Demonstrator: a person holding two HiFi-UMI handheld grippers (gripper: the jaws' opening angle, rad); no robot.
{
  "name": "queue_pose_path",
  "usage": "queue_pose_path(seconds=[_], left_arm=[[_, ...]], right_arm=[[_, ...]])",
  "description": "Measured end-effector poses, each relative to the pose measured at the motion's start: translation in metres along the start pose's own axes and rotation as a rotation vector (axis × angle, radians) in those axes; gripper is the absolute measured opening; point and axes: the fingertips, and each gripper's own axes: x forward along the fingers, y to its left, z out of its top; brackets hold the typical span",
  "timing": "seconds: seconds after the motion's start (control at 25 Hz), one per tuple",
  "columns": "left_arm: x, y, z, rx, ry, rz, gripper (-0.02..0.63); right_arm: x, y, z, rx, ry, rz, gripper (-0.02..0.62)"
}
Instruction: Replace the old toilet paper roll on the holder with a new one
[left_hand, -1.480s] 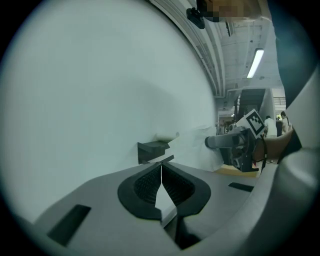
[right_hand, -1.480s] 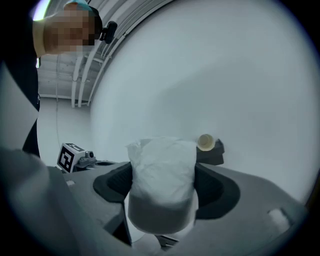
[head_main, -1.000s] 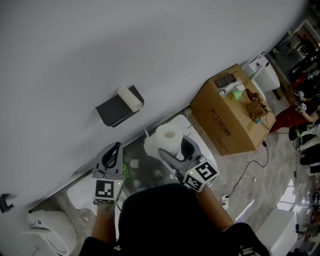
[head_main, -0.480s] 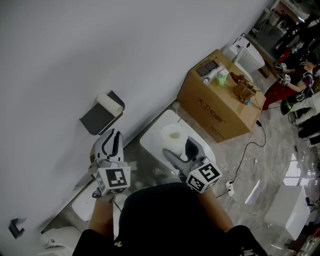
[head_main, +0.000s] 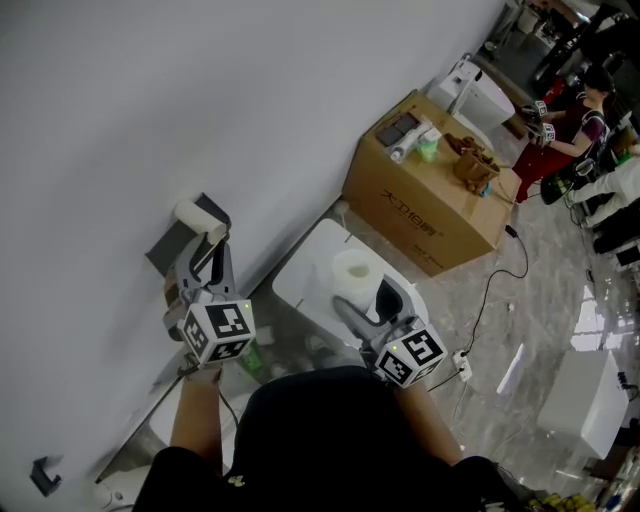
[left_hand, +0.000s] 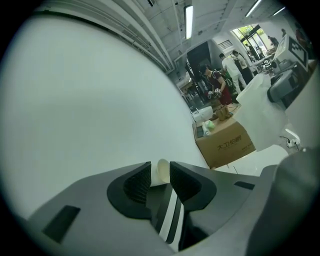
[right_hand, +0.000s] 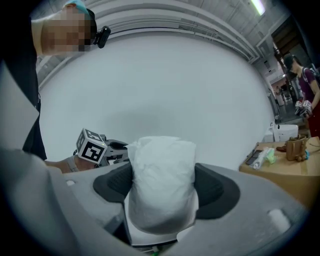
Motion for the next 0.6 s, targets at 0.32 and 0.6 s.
queue_pose_path(seconds=[0.32,0.6], left_arm=[[0.02,0.009,0.002,0.042,0.032,0.043,0.115],[0.024,0.016,0.006,0.024,0.065,0.089,0.113]], right_arm=[[-0.012,-0.011,0.002,0.01,-0.005,-0.043,0.368],[-0.015,-0.02,0.003,0.012,-0.014,-0.05,0.368]])
